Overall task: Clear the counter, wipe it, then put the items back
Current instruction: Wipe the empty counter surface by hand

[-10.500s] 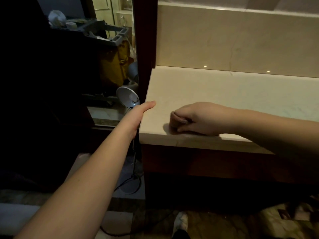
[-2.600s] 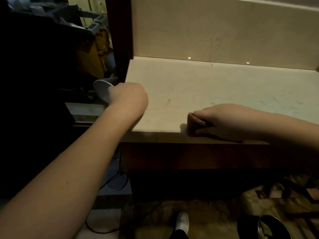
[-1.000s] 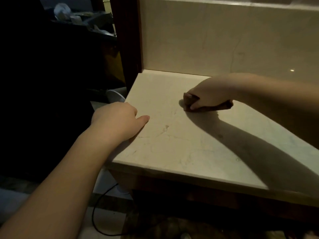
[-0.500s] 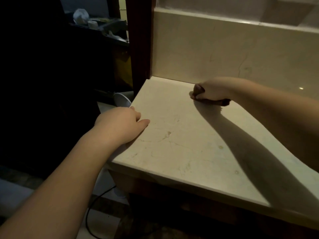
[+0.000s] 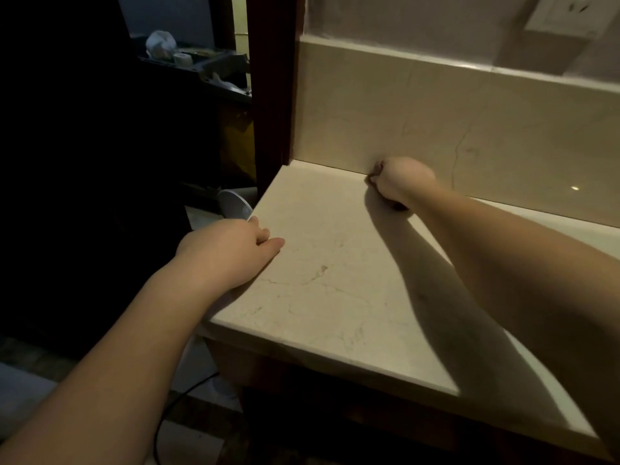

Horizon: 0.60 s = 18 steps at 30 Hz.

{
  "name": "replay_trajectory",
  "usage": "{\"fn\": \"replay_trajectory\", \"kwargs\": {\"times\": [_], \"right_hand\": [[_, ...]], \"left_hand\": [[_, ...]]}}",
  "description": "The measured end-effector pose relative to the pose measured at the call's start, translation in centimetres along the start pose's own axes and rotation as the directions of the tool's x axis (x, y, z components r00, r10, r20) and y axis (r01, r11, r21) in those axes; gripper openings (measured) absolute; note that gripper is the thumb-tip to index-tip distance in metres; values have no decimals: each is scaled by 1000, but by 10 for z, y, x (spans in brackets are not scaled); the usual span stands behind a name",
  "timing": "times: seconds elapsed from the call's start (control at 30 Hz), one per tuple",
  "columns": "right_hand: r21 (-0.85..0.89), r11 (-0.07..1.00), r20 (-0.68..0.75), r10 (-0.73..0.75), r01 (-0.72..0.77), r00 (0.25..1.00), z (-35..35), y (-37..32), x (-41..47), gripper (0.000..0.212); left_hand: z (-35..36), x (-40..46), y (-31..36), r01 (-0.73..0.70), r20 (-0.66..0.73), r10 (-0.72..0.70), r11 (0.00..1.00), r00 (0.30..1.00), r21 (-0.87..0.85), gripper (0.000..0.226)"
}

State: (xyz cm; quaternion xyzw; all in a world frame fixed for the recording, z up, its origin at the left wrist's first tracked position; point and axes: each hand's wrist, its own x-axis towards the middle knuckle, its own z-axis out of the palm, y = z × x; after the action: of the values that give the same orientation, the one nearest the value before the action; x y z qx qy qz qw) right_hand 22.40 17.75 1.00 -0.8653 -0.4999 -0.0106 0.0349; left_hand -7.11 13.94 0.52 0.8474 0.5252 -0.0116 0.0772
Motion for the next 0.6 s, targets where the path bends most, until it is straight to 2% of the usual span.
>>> {"fn": "replay_trajectory", "kwargs": {"times": [0.1,0.17,0.37,0.5,0.6], "right_hand": [[-63,996,54,59,-55,997,-6,44,-3,33],[-61,997,48,57,-54,997,-7,60,-9,33],[43,999,-31,4,-3,1000,1,50,-11,33],[170,985,-132,-14,37,991,3,60,-17,23],[203,978,-208,-15,58,978,3,71,-25,16]], "left_hand": [[1,2,-1,0,12,0,1000,1000,-7,51],[2,3,-2,-6,12,6,1000,1000,-6,51],[0,3,1,6,16,-6,1000,1000,-2,49],[-3,1,2,-3,32,3,1000,999,16,49],[-3,3,3,8,20,-8,999,1000,31,49]]}}
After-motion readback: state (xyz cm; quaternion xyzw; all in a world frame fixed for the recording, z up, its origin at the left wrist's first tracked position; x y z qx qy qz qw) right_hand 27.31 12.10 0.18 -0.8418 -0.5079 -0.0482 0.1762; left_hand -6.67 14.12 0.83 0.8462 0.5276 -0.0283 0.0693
